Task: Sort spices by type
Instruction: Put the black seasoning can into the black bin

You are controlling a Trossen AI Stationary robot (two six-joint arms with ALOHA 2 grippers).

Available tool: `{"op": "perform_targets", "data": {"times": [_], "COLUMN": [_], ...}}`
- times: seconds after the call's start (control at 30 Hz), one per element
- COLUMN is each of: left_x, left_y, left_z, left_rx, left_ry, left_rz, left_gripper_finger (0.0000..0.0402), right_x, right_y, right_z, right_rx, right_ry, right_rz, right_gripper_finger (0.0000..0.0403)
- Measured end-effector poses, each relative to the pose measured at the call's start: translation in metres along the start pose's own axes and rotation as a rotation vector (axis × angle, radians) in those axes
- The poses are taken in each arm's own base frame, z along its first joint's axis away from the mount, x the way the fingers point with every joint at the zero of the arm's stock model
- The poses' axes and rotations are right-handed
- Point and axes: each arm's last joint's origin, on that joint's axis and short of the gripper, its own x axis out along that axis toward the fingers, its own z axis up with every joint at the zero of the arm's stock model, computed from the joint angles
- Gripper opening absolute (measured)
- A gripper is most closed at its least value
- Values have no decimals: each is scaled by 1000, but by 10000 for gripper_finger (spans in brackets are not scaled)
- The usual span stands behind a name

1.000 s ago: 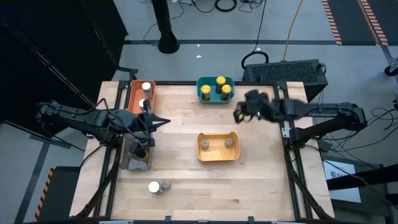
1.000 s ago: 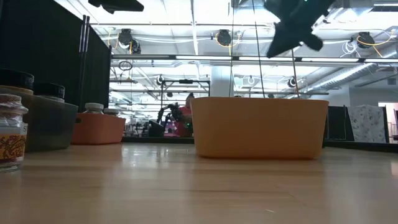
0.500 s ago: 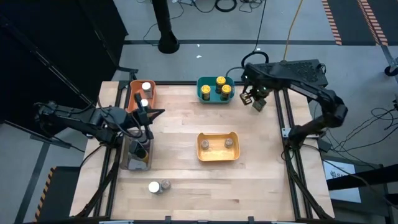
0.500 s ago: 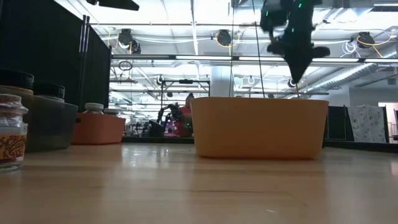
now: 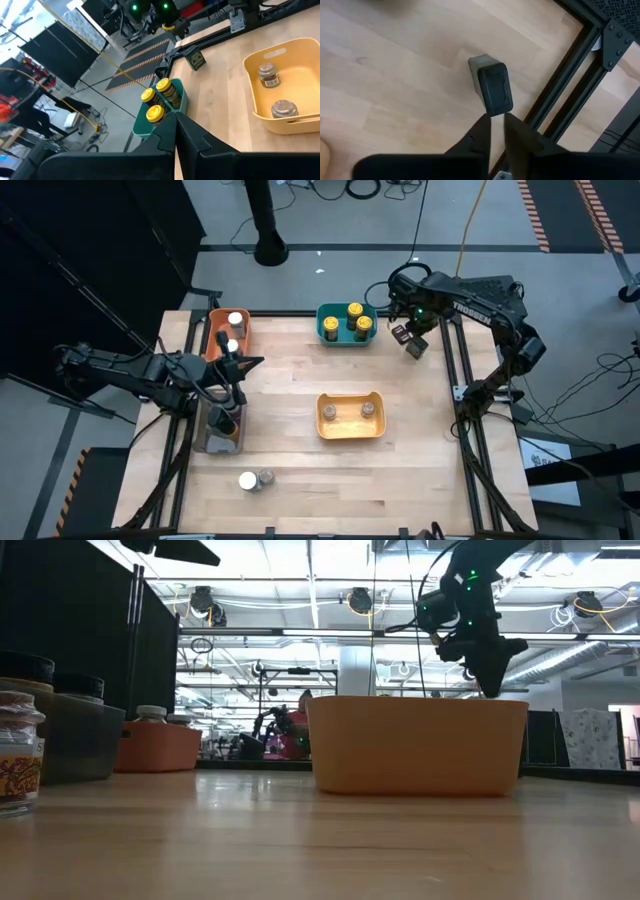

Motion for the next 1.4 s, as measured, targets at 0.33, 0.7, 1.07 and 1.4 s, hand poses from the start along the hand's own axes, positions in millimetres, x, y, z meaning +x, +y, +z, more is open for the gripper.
{"op": "perform_targets", "data": {"times": [0.33,0.7,1.07,1.4], "left_x": [0,0,0,0], "left_y": [-1,-1,-2,-2], "left_z": [0,-1,1,1], "left_rx": [12,14,7,8], "left_ry": [-4,-2,-36,-36], "left_rz": [-25,-30,-79,-80], "left_gripper_finger": [9,9,9,9], "right_x": [5,55,97,97], "right_y": [-4,-5,-6,0], "right_z": [6,-5,-10,-11], "right_rx": [-15,-106,-144,-163], "right_ry": [-48,38,-4,-14], "right_rz": [-20,-36,26,38], "right_gripper_finger": [209,276,271,97]}}
